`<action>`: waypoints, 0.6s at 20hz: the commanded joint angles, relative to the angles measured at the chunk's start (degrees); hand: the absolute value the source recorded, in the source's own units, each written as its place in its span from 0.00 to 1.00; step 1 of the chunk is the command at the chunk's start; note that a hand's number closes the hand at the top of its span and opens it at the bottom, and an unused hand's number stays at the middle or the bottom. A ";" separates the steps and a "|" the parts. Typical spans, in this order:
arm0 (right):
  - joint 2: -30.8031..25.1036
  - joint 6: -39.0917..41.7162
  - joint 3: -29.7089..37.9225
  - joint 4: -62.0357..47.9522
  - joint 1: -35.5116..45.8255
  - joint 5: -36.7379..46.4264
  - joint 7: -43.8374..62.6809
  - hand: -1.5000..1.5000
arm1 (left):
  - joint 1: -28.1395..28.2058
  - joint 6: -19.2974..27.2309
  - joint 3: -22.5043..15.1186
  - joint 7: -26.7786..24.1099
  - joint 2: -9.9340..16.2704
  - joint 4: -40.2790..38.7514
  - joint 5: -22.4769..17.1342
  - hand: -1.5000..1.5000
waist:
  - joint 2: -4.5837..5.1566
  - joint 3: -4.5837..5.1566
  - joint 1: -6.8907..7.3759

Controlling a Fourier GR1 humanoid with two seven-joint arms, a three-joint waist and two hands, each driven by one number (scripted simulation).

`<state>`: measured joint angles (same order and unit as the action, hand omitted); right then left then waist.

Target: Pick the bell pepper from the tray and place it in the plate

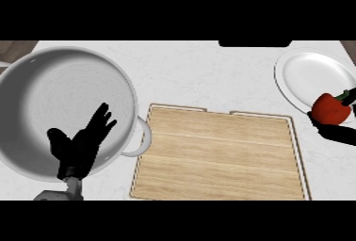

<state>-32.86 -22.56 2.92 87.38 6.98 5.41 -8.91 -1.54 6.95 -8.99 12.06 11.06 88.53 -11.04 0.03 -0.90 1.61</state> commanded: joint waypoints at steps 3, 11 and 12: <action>-0.29 2.38 4.66 -22.46 11.84 -1.53 -9.93 1.00 | 1.37 1.04 -2.70 1.68 -2.27 -4.65 2.09 0.50 | 0.88 0.72 0.95; -4.35 6.44 9.94 -45.16 25.30 -2.18 -20.85 1.00 | 1.90 -2.84 -0.30 -0.51 -0.20 -5.69 -0.10 0.50 | 1.52 0.65 2.56; -3.08 5.96 10.45 -47.78 25.38 -2.35 -24.22 1.00 | 1.38 -1.53 -1.65 0.62 -1.46 -4.27 0.74 0.50 | 1.62 0.55 2.76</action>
<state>-36.03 -17.08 11.67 49.10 28.42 2.93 -26.66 -3.00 5.56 -9.23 11.50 10.27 87.85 -10.84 0.71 -0.90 3.76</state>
